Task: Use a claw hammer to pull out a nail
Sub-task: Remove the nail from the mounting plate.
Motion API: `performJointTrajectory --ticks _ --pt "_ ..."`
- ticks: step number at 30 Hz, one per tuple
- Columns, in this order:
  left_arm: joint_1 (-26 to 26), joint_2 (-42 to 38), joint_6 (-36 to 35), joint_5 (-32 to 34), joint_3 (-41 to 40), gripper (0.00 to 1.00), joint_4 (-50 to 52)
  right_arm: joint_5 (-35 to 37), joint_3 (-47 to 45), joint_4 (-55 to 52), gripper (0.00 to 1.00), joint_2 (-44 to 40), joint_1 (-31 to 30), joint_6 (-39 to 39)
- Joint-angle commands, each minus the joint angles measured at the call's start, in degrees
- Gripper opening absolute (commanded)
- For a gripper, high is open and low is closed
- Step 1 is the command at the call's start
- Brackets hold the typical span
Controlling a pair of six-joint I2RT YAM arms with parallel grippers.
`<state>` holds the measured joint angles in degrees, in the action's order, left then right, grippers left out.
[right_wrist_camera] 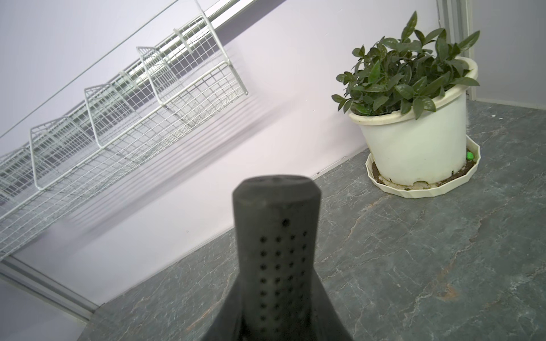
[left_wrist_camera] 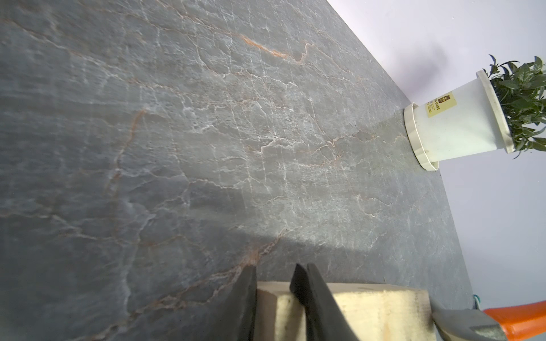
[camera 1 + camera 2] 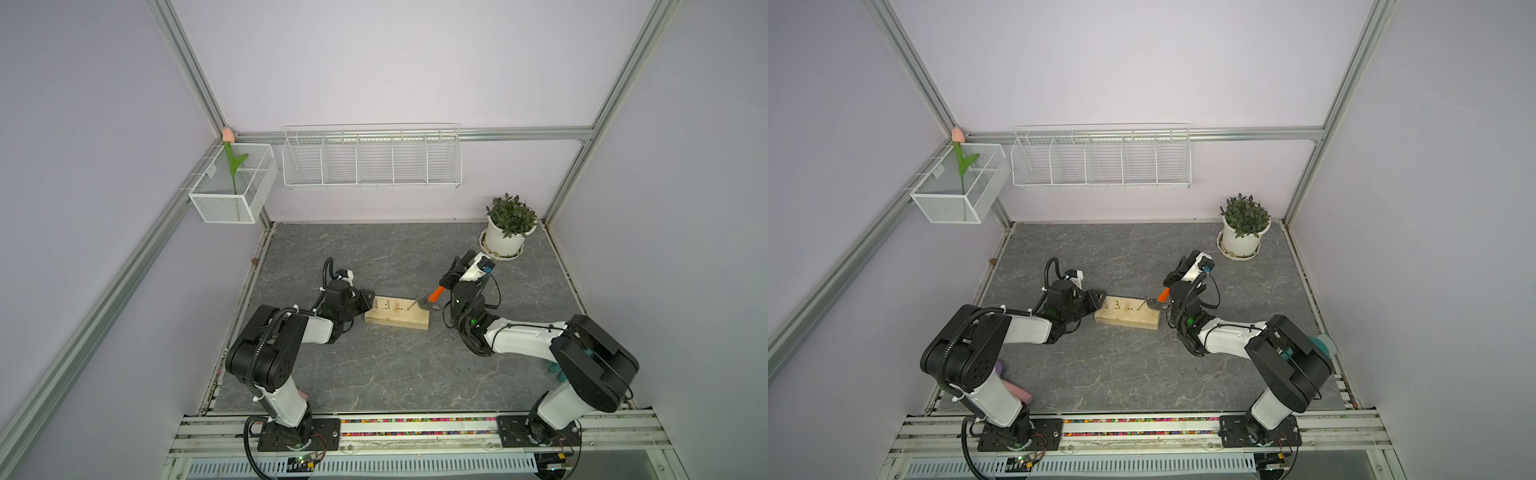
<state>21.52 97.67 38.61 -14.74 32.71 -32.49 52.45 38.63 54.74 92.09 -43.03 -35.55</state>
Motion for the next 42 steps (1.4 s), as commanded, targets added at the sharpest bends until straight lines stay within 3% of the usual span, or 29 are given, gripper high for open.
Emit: performJointTrajectory --ticks 1,13,22,26,33,37,42 --pt "2.4 2.0 0.3 -3.7 -2.1 0.29 7.9 -6.9 -4.6 -6.4 0.07 4.7 -1.7 -8.3" --pt "2.4 1.9 0.6 -3.5 -2.1 0.29 8.2 -10.2 -8.2 -0.5 0.07 6.9 1.5 -16.6" --pt "2.5 -2.7 0.7 -1.5 -3.0 0.29 10.8 -10.3 0.8 -19.4 0.07 -0.9 4.0 -5.9" --pt "2.5 -8.4 0.2 1.7 -2.6 0.31 16.4 -9.2 3.1 -23.7 0.07 -2.1 4.0 -2.4" --pt "3.0 -24.9 -0.7 9.3 -4.9 0.35 28.2 -7.5 5.5 -25.6 0.07 -3.7 4.0 4.0" --pt "8.4 -34.7 -2.6 13.3 -5.9 0.36 34.0 -6.4 7.8 -28.8 0.07 -5.2 4.1 8.0" --pt "16.7 -40.4 -1.5 13.7 -9.4 0.36 30.1 -6.3 8.4 -31.7 0.07 -7.6 4.2 11.0"
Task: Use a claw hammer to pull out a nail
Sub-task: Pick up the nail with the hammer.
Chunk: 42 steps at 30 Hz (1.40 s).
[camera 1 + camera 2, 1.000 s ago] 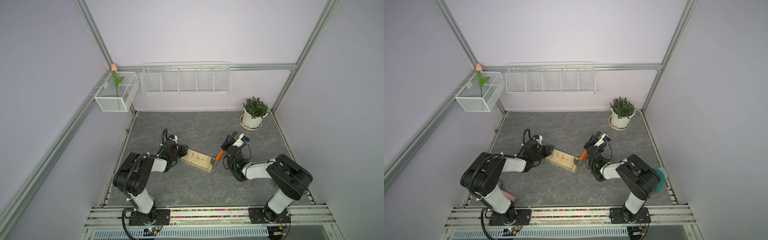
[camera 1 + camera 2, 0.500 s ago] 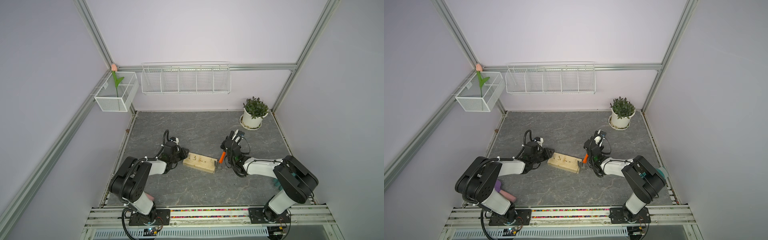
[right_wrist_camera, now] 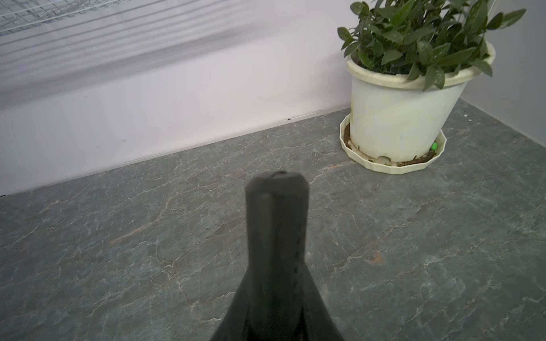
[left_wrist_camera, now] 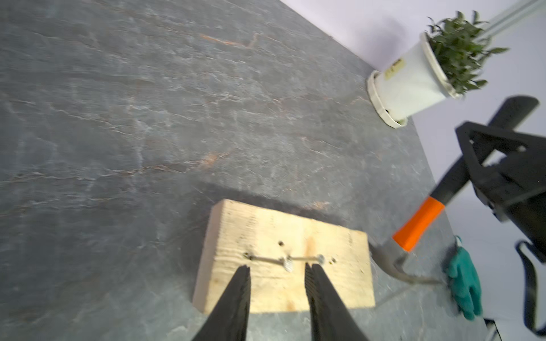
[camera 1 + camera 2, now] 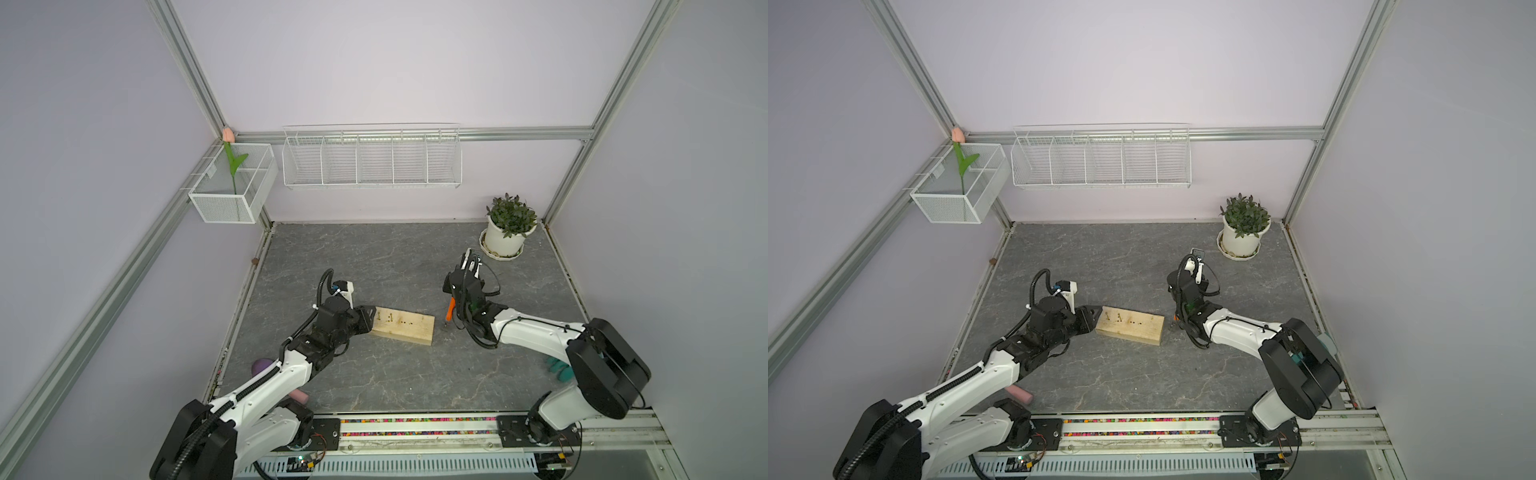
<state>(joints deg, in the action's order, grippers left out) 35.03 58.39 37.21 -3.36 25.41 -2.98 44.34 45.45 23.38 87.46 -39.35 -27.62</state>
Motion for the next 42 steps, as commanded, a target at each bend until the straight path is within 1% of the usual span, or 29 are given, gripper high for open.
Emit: performJointTrajectory --ticks 1,3,8,11,13,18,20,25,29,34,39,42 --pt "5.2 -0.7 -0.2 2.3 -3.2 0.36 -1.8 1.5 1.6 -1.0 0.07 -3.5 0.7 3.1" --pt "8.7 2.2 -0.1 2.5 -4.1 0.36 -5.6 0.8 1.5 -2.0 0.07 -4.3 1.0 3.1" --pt "15.7 16.5 -0.3 0.9 -2.5 0.33 -14.7 -1.6 0.5 -2.5 0.07 -6.3 1.5 3.2" --pt "16.4 24.2 0.8 -2.2 -1.4 0.31 -22.2 -2.5 -0.2 -2.8 0.07 -7.7 1.7 3.2" --pt "16.5 28.2 1.2 -3.2 -0.2 0.3 -24.8 -2.7 -0.4 -3.5 0.07 -8.9 1.7 3.2" --pt "16.5 34.8 0.4 -3.2 4.4 0.3 -25.7 -3.0 -1.7 -4.4 0.07 -11.5 2.0 2.9" --pt "16.5 37.0 -0.1 -3.1 7.2 0.31 -25.1 -2.7 -2.0 -4.7 0.07 -12.3 2.1 2.8" --pt "16.5 39.4 -2.2 -4.7 13.1 0.34 -24.3 -1.3 -2.1 -5.9 0.07 -12.9 2.3 2.7" --pt "16.4 37.2 -3.5 -9.1 13.0 0.37 -28.3 -0.7 -1.1 -8.2 0.07 -13.6 2.4 3.1" --pt "17.2 35.3 -6.6 -17.5 11.0 0.39 -35.4 -0.9 -0.2 -10.4 0.07 -14.7 2.6 2.9" --pt "18.5 37.4 -8.7 -27.3 10.1 0.37 -42.8 -2.2 0.3 -11.1 0.07 -16.0 2.9 2.7" --pt "19.3 38.2 -10.8 -31.3 10.4 0.36 -43.7 -3.2 1.0 -12.1 0.07 -16.5 3.4 2.4"
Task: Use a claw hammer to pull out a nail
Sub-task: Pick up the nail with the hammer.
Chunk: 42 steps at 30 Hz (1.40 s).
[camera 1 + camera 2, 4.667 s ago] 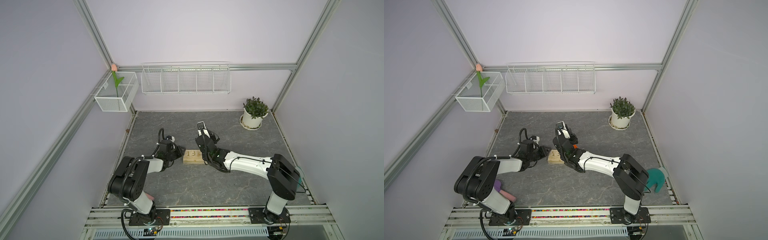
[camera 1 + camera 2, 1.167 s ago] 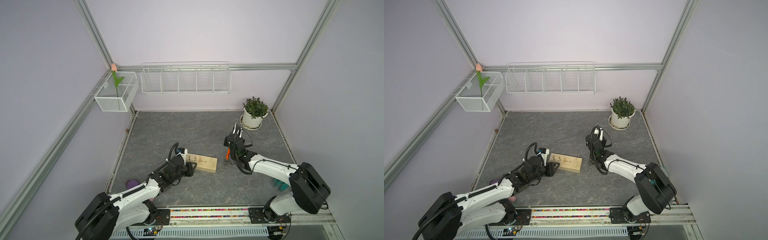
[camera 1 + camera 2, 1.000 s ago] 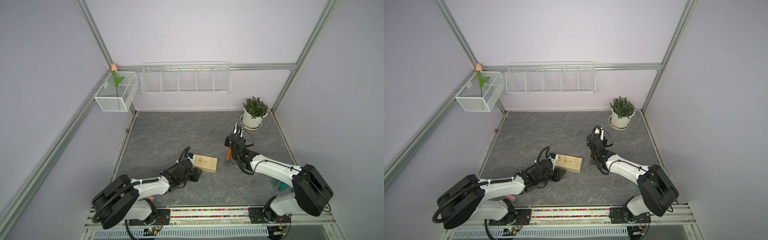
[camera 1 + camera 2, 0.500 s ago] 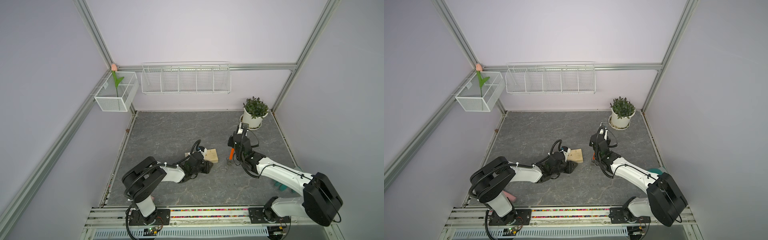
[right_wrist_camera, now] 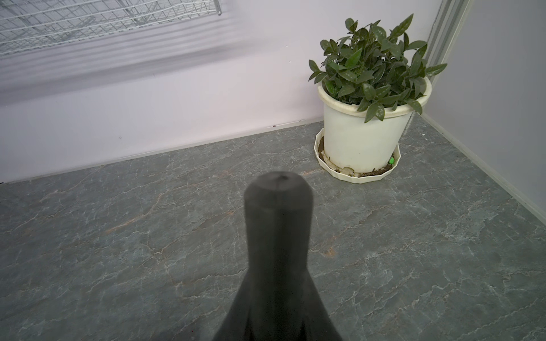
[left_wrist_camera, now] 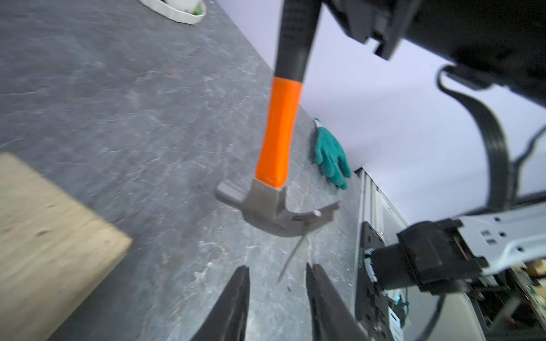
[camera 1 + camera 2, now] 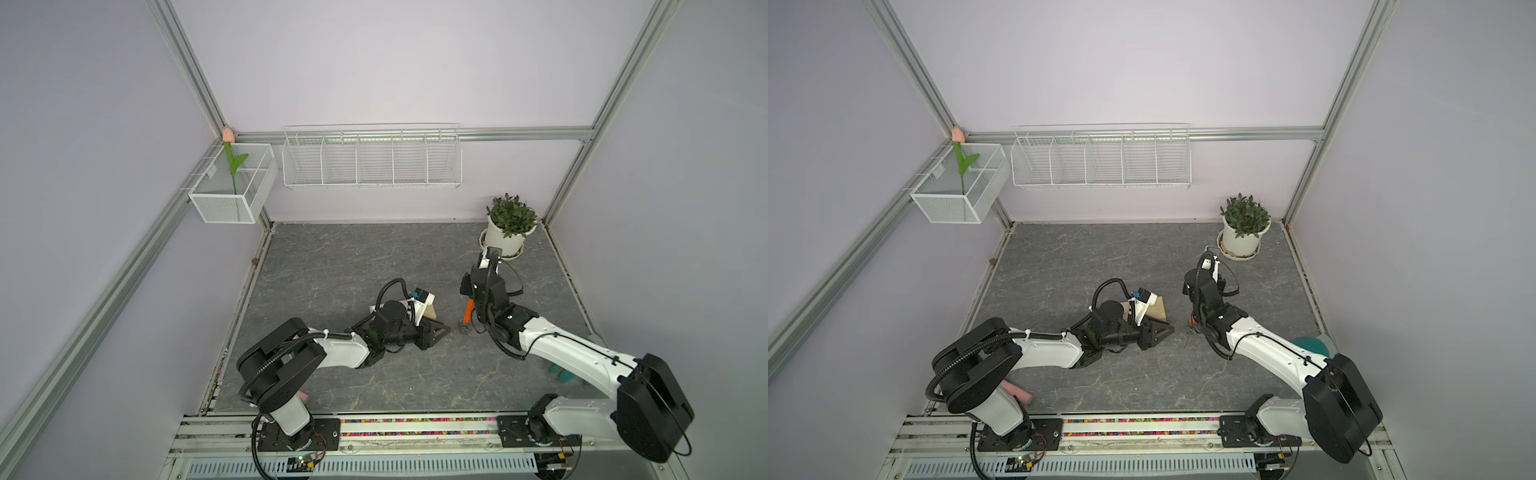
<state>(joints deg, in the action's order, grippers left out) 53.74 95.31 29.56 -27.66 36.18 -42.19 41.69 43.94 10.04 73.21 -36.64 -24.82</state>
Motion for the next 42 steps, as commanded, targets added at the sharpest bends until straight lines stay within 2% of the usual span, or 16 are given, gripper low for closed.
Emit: performJointTrajectory --ticks 1,5,10,14,18,22,31,32,42 --pt "1.3 1.1 -4.2 -6.9 -0.4 0.36 -3.8 -0.9 2.8 1.0 0.07 -2.5 0.8 -0.5" --pt "4.1 1.2 -7.9 -5.8 1.4 0.43 0.9 -1.6 3.1 0.6 0.07 -3.2 1.0 -1.4" --pt "4.5 3.7 -9.7 -3.9 3.8 0.47 3.5 -2.6 3.5 0.0 0.07 -3.8 1.1 -2.7" --pt "4.5 5.4 -12.2 -0.8 6.7 0.48 9.1 -3.6 2.8 0.3 0.07 -4.3 1.2 -3.4" --pt "4.5 6.8 -12.0 0.2 7.8 0.47 8.5 -4.1 1.5 1.2 0.07 -4.3 1.1 -4.2" --pt "4.5 7.9 -11.8 -0.8 9.1 0.41 8.6 -4.3 1.2 1.5 0.07 -4.2 1.3 -4.6" --pt "4.5 7.5 -11.1 -1.3 9.3 0.07 8.3 -5.0 -0.1 2.8 0.07 -3.6 2.4 -4.2" --pt "4.5 7.3 -11.1 -1.2 9.3 0.0 8.7 -5.2 -0.4 2.9 0.07 -3.6 2.6 -4.0" --pt "4.4 5.1 -11.5 -1.2 10.0 0.0 11.1 -6.5 -1.9 3.7 0.07 -3.8 4.2 -3.7"
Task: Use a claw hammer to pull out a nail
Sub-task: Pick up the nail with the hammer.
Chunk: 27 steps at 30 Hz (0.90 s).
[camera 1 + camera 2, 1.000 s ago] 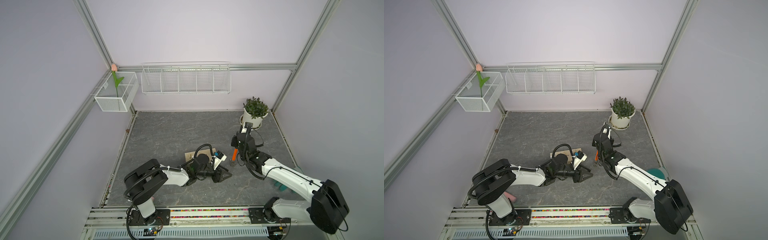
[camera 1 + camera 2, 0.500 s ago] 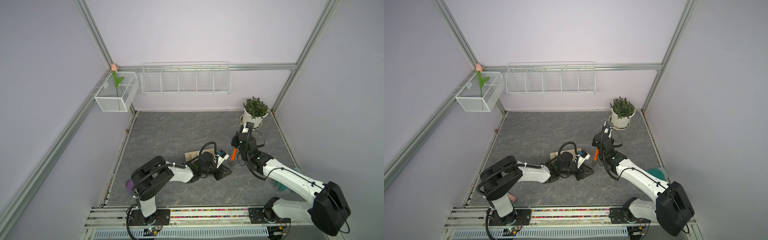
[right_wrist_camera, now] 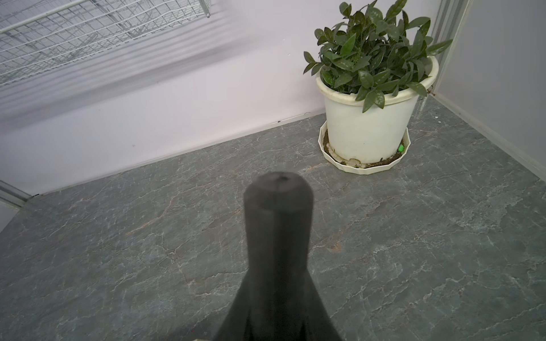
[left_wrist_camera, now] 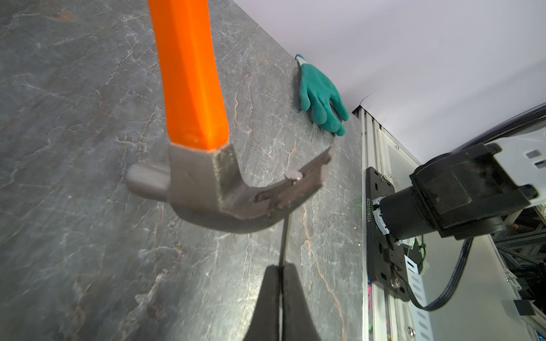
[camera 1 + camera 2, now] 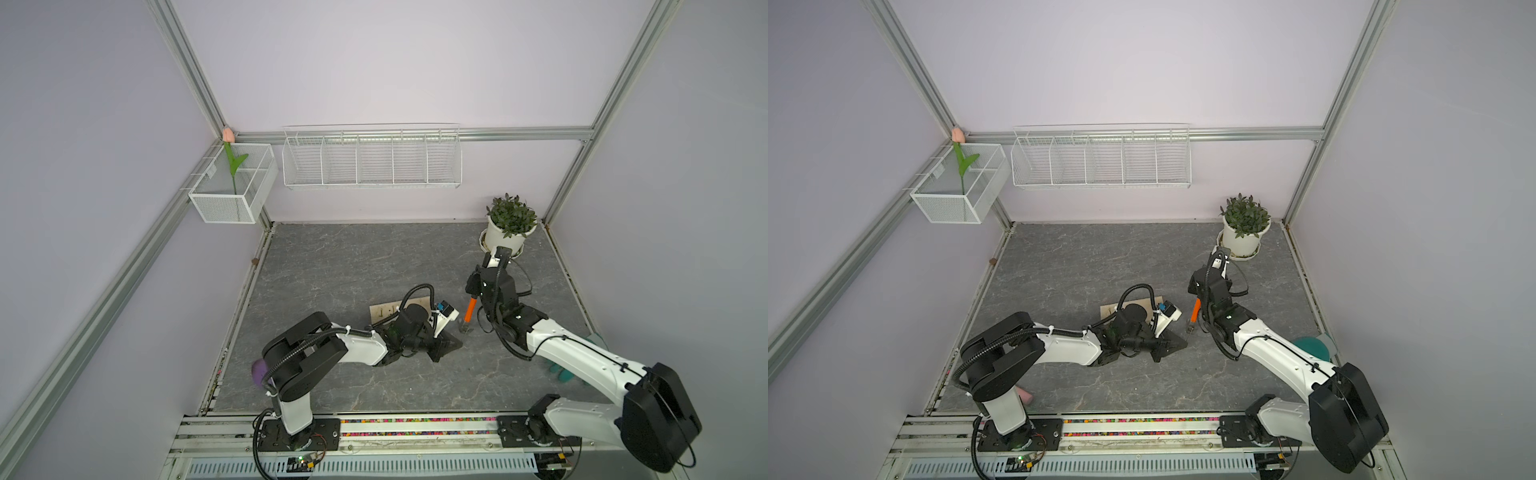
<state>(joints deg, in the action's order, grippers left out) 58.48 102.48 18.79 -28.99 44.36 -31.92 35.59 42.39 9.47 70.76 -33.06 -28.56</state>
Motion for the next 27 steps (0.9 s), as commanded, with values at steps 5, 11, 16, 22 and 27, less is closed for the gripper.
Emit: performJointTrajectory --ticks 5,11,16,22,27 --pt "-0.3 -3.2 -0.8 -0.1 2.8 0.0 2.9 -0.7 -0.9 5.0 0.07 -1.3 0.9 0.3" --pt "-0.3 -3.4 0.3 -0.2 3.7 0.0 3.8 -0.7 -1.1 5.4 0.07 -0.9 0.9 0.2" --pt "-0.4 -6.2 -0.5 -1.3 3.3 0.0 4.6 0.1 -1.0 5.3 0.07 -0.8 1.3 1.0" --pt "-3.6 -11.7 0.3 -2.5 -1.2 0.0 2.8 -1.4 -2.0 4.7 0.07 -3.4 2.5 1.7" --pt "-7.6 -20.0 0.1 3.7 -6.5 0.0 6.6 -2.9 -3.4 3.5 0.07 -6.0 3.0 2.6"
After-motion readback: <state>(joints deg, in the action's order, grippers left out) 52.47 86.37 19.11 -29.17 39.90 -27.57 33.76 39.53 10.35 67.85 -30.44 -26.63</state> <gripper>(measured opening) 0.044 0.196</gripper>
